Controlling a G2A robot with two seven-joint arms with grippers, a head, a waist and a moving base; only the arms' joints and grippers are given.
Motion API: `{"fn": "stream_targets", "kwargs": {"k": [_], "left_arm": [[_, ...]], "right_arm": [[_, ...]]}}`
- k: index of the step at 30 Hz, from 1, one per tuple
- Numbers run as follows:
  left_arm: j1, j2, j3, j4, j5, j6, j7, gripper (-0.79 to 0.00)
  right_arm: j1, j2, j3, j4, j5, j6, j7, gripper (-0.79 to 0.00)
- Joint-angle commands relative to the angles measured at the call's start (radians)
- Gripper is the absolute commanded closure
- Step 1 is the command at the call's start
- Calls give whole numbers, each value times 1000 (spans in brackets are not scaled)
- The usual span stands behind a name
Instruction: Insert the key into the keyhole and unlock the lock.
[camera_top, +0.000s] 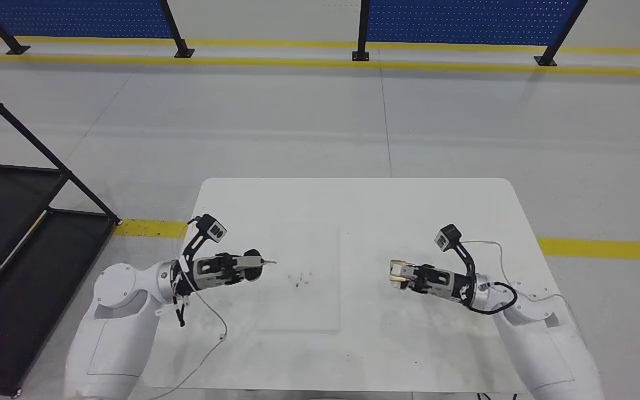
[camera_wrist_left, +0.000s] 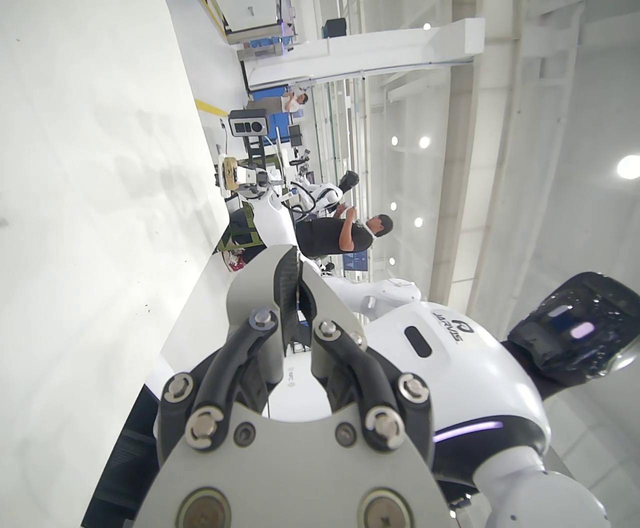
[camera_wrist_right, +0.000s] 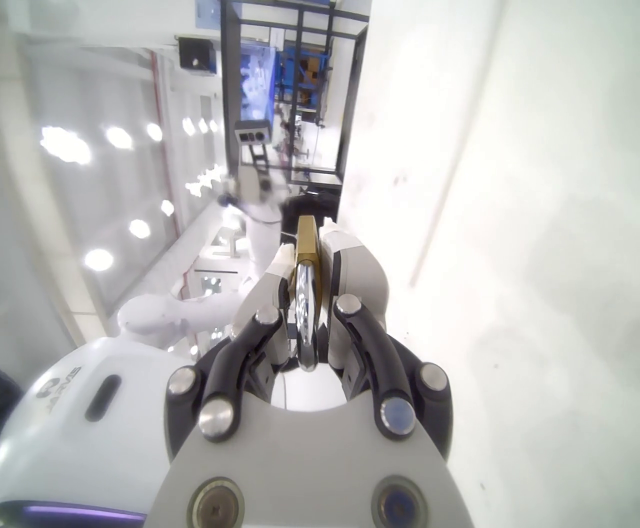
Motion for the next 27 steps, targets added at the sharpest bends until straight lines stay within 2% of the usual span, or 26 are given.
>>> {"fn": "stream_targets", "kwargs": {"k": [1, 10, 27], "left_arm": [[-3, -4, 46, -9, 0, -20, 22, 0], [-12, -8, 147, -12, 30, -90, 63, 0], [-2, -5, 253, -7, 26, -115, 74, 0]], "right_arm": [[-27, 1, 2, -42, 14, 3, -10, 0], [-96, 0, -38, -163, 16, 17, -70, 0], [-90, -5, -102, -225, -8, 26, -124, 0]]}}
